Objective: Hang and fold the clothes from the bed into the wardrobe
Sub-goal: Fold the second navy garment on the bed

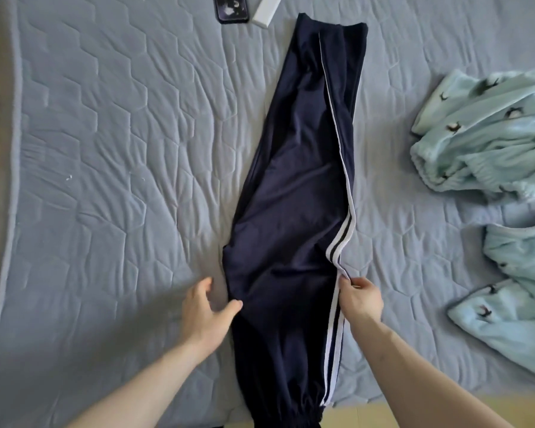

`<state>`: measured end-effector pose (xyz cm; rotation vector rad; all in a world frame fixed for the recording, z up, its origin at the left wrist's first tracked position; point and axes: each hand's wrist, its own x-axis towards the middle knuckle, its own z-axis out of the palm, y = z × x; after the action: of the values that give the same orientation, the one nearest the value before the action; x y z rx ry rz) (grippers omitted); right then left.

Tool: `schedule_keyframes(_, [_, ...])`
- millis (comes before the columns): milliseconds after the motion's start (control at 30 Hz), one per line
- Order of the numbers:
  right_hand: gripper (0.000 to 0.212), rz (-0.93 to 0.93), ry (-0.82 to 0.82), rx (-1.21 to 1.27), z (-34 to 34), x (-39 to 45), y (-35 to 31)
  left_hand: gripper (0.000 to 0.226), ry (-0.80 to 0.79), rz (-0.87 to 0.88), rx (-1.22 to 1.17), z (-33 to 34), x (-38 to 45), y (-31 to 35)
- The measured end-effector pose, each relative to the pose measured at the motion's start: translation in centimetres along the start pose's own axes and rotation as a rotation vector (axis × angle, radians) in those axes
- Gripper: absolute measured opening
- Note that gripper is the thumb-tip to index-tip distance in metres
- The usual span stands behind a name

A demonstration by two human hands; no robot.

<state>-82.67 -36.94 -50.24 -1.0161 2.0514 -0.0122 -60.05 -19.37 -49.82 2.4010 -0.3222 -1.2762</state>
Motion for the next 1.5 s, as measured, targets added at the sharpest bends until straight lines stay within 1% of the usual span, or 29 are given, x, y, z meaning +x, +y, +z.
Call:
schedule_keyframes(67, [0.026, 0.053, -0.019, -0.051, -0.8, 0.0, 1.6, 0.078, -0.108, -0.128, -0.065, 1.4, -2.3, -1.2])
schedule_keyframes(100, [0.028, 0.051, -0.039, -0.070, -1.1, -0.2, 2.4, 0.070, -0.171, -0.187, -0.062, 2.0, -3.3, -1.8])
schedule_keyframes(167, [0.035, 0.025, -0.111, -0.086, -1.3, -1.2, 4.1, 0.047, -0.282, -0.249, -0.031, 2.5, -5.3, -2.8])
schedule_keyframes(200, [0.037, 0.019, -0.168, -0.088, -1.4, -2.0, 5.0, 0.042, -0.335, -0.256, -0.034, 2.7, -6.0, -3.2])
schedule_keyframes(233, [0.038, 0.020, -0.234, -0.084, -1.4, -2.8, 5.9, 0.043, -0.388, -0.259, -0.048, 3.0, -6.7, -3.7])
schedule_keyframes(267, [0.037, 0.026, -0.303, -0.075, -1.4, -3.7, 7.0, 0.050, -0.437, -0.261, -0.058, 3.2, -7.3, -4.1])
schedule_keyframes(333, [0.028, 0.059, -0.410, -0.051, -1.4, -5.0, 9.3, 0.061, -0.506, -0.281, -0.045, 3.6, -8.2, -4.5])
schedule_keyframes(367, [0.024, 0.087, -0.448, -0.036, -1.4, -5.5, 10.2, 0.062, -0.524, -0.289, -0.030, 3.7, -8.6, -4.6])
schedule_keyframes(433, [0.021, 0.133, -0.486, -0.016, -1.2, -6.3, 11.7, 0.056, -0.517, -0.281, 0.001, 4.0, -9.1, -4.9])
schedule_keyframes(533, [0.019, 0.164, -0.483, 0.017, -0.9, -7.4, 13.1, 0.044, -0.454, -0.263, -0.004, 3.8, -9.8, -5.1])
schedule_keyframes(633, [0.015, 0.173, -0.498, 0.062, -0.8, -9.0, 13.6, 0.039, -0.429, -0.292, -0.032, 3.0, -10.7, -5.6])
schedule_keyframes(733, [0.011, 0.184, -0.510, 0.030, -1.5, -11.0, 13.8, 0.032, -0.417, -0.308, -0.029, 2.0, -12.1, -6.1])
schedule_keyframes(800, [0.011, 0.211, -0.518, -0.029, -2.1, -12.5, 13.9, 0.027, -0.434, -0.347, -0.039, 1.3, -13.1, -6.5])
schedule_keyframes(867, [0.010, 0.247, -0.541, -0.101, -2.8, -13.8, 13.7, 0.026, -0.493, -0.407, -0.061, 0.4, -14.0, -6.6])
schedule_keyframes(933, [0.010, 0.276, -0.572, -0.164, -3.5, -15.2, 13.5, 0.027, -0.537, -0.428, -0.022, -0.7, -15.0, -6.6])
schedule_keyframes(1033, [0.013, 0.300, -0.582, -0.178, -4.5, -17.1, 12.7, 0.028, -0.524, -0.430, -0.012, -2.0, -16.2, -6.0])
schedule_keyframes(1133, [0.014, 0.315, -0.563, -0.123, -5.4, -18.1, 11.1, 0.028, -0.464, -0.363, -0.012, -3.4, -16.9, -4.7])
schedule_keyframes(1200, [0.011, 0.330, -0.554, -0.064, -6.2, -18.3, 9.5, 0.034, -0.408, -0.313, -0.041, -4.4, -17.1, -3.4])
schedule_keyframes(1300, [0.015, 0.335, -0.567, -0.002, -7.5, -18.0, 6.8, 0.041, -0.343, -0.282, -0.143, -5.8, -17.2, -0.8])
schedule_keyframes(1367, [0.018, 0.324, -0.577, 0.039, -8.4, -17.6, 4.9, 0.042, -0.296, -0.212, -0.142, -6.7, -17.0, 1.3])
schedule_keyframes(1400, [0.025, 0.312, -0.572, 0.079, -8.8, -17.4, 3.8, 0.037, -0.271, -0.160, -0.157, -7.0, -16.7, 2.4])
schedule_keyframes(1467, [0.045, 0.291, -0.543, 0.183, -9.7, -16.8, 1.3, 0.015, -0.243, -0.062, -0.188, -7.3, -15.6, 5.0])
schedule_keyframes(1500, [0.047, 0.279, -0.533, 0.228, -10.1, -16.4, -0.2, 0.009, -0.243, -0.024, -0.217, -7.5, -15.0, 6.5])
